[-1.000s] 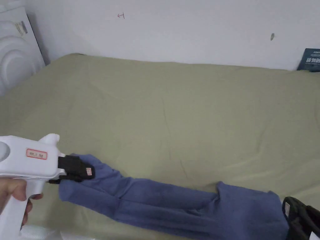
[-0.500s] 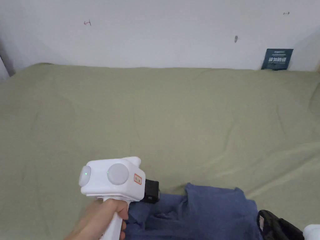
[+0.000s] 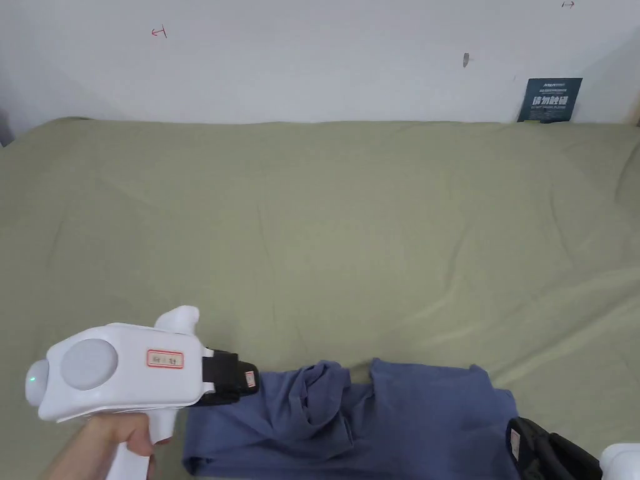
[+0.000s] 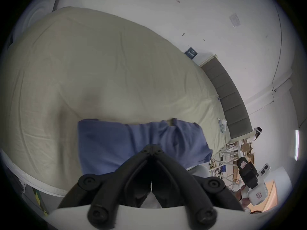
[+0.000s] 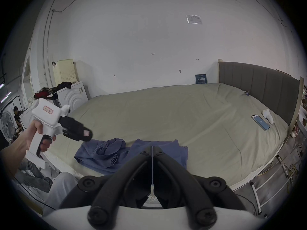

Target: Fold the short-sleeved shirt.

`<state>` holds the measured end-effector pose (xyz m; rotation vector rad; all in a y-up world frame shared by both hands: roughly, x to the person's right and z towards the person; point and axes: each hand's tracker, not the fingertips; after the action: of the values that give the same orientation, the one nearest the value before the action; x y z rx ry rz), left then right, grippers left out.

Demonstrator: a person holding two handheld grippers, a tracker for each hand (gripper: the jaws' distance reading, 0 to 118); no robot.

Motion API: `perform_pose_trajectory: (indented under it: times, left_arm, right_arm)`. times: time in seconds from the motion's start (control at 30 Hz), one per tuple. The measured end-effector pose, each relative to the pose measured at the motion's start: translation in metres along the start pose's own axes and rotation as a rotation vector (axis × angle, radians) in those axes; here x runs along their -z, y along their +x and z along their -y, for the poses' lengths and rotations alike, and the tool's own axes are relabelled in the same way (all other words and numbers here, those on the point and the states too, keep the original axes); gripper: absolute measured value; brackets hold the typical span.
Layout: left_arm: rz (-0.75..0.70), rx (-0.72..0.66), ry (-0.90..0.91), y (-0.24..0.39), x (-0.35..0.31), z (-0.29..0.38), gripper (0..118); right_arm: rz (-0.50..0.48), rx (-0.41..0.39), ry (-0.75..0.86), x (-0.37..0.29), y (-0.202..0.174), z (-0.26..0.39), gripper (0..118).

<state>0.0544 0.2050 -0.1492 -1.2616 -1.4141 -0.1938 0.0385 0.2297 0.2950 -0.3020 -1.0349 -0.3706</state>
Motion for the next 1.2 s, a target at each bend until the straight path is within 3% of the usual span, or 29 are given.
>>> perform_pose_trajectory:
  times: [0.13,0.23,0.37,0.47,0.57,0.73,0.9,1.03,1.07,1.1,1.13,1.17,1.2]
  left_arm:
    - [0.043,-0.079,-0.050,-0.019,0.041,-0.006,0]
    - [0.055,-0.069,-0.125,-0.010,0.085,0.001,0]
    - [0.196,-0.055,-0.219,0.016,0.129,0.027,0]
    - [0.184,-0.043,-0.214,0.018,0.143,0.039,0]
    - [0.205,-0.087,-0.213,0.011,0.133,0.032,0]
    - [0.156,0.012,-0.118,0.012,0.057,0.021,0]
    - [0.030,-0.017,-0.019,-0.034,-0.023,0.014,0]
    - [-0.010,-0.044,-0.031,-0.073,-0.027,0.014,2]
    - [0.026,-0.047,-0.051,-0.078,-0.023,0.014,18]
    - [0.049,-0.049,-0.061,-0.081,-0.019,0.013,55]
    - [0.090,-0.058,-0.080,-0.081,-0.010,0.012,110]
    - [0.120,-0.074,-0.107,-0.084,-0.001,0.012,118]
    - [0.134,-0.076,-0.101,-0.086,0.002,0.012,118]
  right_arm:
    - [-0.004,-0.002,-0.014,0.002,-0.004,0.000,4]
    - [0.006,-0.009,-0.020,0.001,-0.004,0.000,4]
    - [0.026,-0.006,-0.028,0.002,0.001,-0.001,4]
    - [0.035,0.001,-0.038,0.008,0.005,0.001,4]
    - [0.039,-0.008,-0.044,0.013,0.005,0.001,4]
    - [0.018,-0.012,-0.048,0.022,-0.002,0.000,4]
    - [-0.018,-0.034,-0.047,0.025,-0.017,-0.002,4]
    - [-0.037,-0.048,-0.050,0.023,-0.028,-0.002,4]
    - [-0.039,-0.050,-0.054,0.024,-0.030,-0.002,4]
    - [-0.036,-0.054,-0.056,0.024,-0.032,-0.002,4]
    - [-0.034,-0.058,-0.057,0.023,-0.033,-0.001,4]
    - [-0.033,-0.059,-0.060,0.023,-0.034,-0.001,4]
    - [-0.029,-0.058,-0.065,0.023,-0.034,-0.002,4]
